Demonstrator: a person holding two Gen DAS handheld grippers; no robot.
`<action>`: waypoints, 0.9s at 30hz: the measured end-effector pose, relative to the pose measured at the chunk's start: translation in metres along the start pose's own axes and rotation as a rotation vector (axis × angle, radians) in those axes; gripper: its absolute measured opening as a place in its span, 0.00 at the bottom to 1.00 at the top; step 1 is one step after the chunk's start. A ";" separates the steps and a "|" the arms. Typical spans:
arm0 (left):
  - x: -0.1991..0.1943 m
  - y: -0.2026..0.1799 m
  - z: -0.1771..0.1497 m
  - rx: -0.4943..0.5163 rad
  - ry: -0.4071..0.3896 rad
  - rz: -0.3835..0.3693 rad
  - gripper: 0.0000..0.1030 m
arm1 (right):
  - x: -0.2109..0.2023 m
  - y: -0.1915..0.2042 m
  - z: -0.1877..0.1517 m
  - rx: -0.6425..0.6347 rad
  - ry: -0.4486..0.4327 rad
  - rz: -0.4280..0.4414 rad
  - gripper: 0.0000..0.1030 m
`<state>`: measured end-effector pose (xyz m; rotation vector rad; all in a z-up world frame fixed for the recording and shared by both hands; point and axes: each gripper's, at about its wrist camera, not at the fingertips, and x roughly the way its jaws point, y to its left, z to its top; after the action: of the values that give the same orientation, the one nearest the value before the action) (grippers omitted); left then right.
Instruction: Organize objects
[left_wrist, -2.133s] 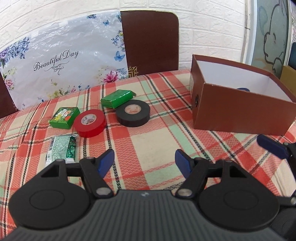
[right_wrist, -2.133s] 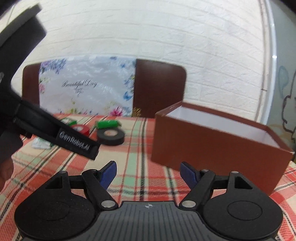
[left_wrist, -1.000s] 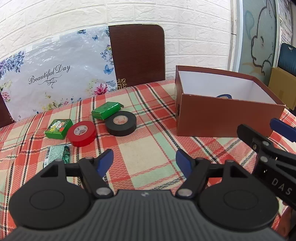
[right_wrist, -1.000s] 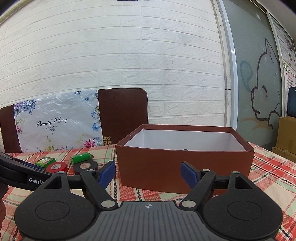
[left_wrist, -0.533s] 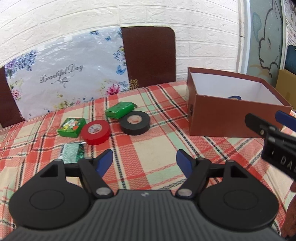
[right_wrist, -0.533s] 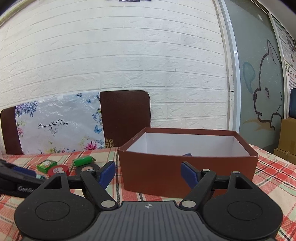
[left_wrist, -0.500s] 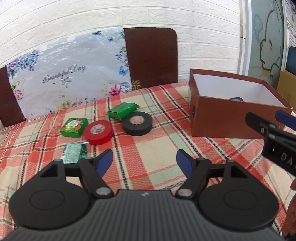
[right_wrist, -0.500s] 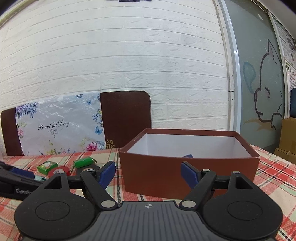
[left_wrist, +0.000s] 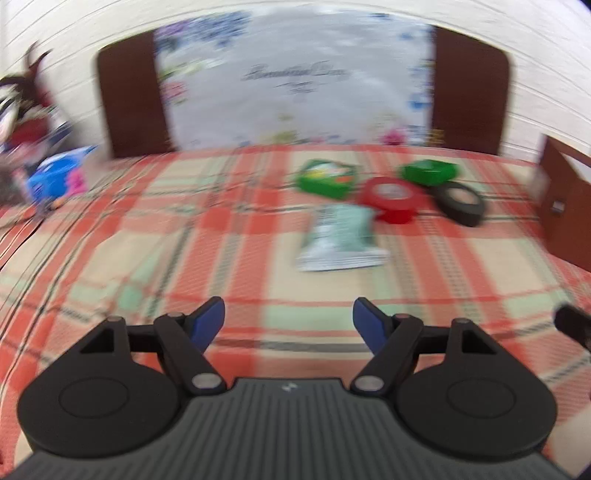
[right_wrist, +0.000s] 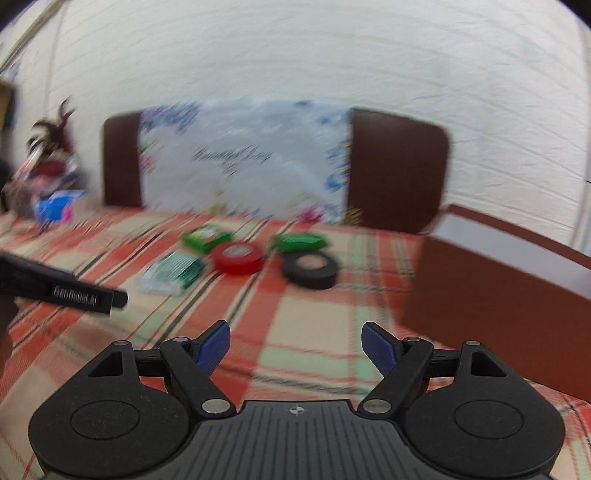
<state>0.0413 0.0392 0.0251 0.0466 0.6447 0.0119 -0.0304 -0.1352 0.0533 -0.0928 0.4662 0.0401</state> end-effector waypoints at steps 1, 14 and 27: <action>0.006 0.013 -0.002 -0.021 -0.007 0.035 0.76 | 0.006 0.007 0.002 -0.011 0.010 0.025 0.75; 0.025 0.070 -0.019 -0.242 -0.079 -0.010 0.86 | 0.144 0.078 0.066 0.017 0.118 0.189 0.69; 0.026 0.060 -0.019 -0.184 -0.049 0.013 0.88 | 0.040 -0.009 -0.004 0.113 0.135 0.133 0.44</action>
<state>0.0504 0.1008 -0.0031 -0.1259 0.5919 0.0821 0.0045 -0.1440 0.0322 0.0464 0.6077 0.1385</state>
